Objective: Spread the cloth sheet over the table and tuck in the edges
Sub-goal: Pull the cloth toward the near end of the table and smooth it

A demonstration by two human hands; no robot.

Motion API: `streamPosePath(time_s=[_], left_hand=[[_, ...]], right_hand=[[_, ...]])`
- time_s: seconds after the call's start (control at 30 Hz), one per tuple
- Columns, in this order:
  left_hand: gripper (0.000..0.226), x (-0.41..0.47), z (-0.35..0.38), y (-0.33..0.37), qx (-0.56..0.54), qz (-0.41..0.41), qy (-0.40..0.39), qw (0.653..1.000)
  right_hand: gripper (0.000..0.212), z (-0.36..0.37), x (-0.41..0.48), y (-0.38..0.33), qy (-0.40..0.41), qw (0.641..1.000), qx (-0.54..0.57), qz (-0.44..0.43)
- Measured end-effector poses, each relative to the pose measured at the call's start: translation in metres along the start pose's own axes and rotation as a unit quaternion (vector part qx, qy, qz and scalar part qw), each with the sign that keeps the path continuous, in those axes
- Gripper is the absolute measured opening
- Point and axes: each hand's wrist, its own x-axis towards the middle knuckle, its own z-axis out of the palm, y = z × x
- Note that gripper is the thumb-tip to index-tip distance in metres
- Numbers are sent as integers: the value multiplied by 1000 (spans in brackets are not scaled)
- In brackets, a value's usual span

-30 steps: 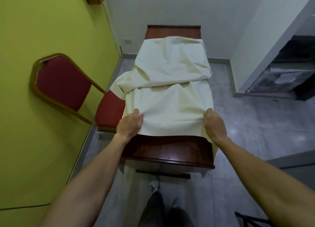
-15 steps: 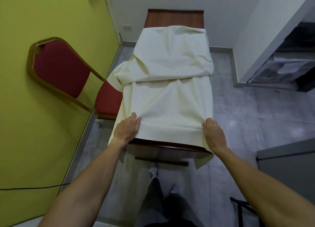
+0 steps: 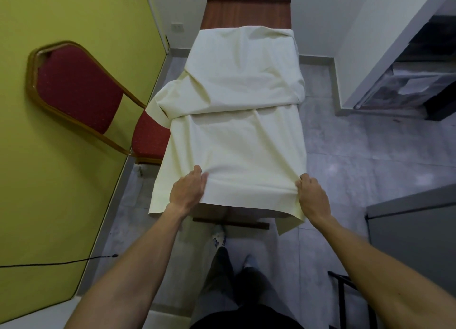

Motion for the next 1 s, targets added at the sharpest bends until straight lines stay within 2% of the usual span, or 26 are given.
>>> streamPosePath(time_s=[0.27, 0.37, 0.47, 0.57, 0.73, 0.9, 1.0], left_hand=[[29, -8, 13, 16, 19, 5, 3, 1000], [36, -11, 17, 6, 61, 12, 11, 998], [38, -7, 20, -6, 72, 24, 42, 996], [40, 4, 20, -16, 86, 37, 68, 993], [68, 28, 37, -30, 104, -12, -27, 994], [82, 32, 66, -35, 91, -18, -135, 987], [86, 21, 78, -42, 104, -11, -141, 984]], right_hand=[[19, 6, 0, 19, -13, 998, -47, 39], [26, 10, 3, 14, -18, 995, -73, 66], [39, 11, 8, 0, 24, 996, -80, 40], [44, 15, 18, -13, 31, 996, -78, 6], [46, 33, 33, -28, 14, 998, -64, -25], [13, 52, 32, -23, 25, 996, -81, -33], [11, 52, 29, -19, 27, 995, -89, -25]])
